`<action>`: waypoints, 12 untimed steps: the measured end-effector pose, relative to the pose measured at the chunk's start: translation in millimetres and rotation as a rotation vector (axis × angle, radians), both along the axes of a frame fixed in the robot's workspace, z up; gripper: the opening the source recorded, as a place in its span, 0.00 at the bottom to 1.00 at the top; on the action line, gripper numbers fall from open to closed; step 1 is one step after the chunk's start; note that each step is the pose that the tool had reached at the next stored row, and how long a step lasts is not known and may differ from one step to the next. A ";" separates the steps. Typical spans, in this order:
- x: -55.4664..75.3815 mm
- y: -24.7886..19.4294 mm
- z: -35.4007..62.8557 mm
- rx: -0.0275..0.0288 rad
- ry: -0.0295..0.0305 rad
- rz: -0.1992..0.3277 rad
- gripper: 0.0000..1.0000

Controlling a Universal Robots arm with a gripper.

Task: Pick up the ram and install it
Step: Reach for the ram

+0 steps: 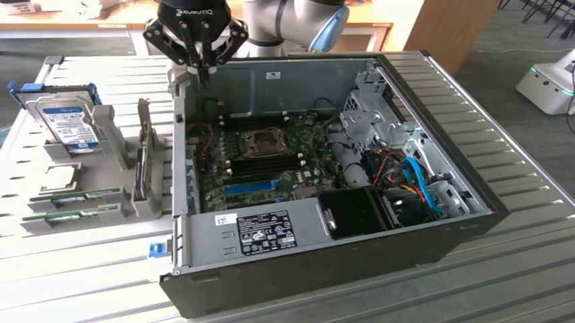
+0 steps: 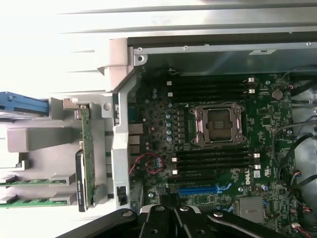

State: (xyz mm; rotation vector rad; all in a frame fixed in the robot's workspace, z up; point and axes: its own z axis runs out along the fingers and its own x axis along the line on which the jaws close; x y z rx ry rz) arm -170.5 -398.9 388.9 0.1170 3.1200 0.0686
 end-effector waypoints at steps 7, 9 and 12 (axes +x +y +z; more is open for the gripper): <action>-11.6 0.0 -0.9 0.0000 0.0015 0.000 0.11; -14.9 0.0 -1.1 0.0001 0.0019 0.000 0.11; -19.6 0.0 -1.4 0.0000 0.0025 0.000 0.11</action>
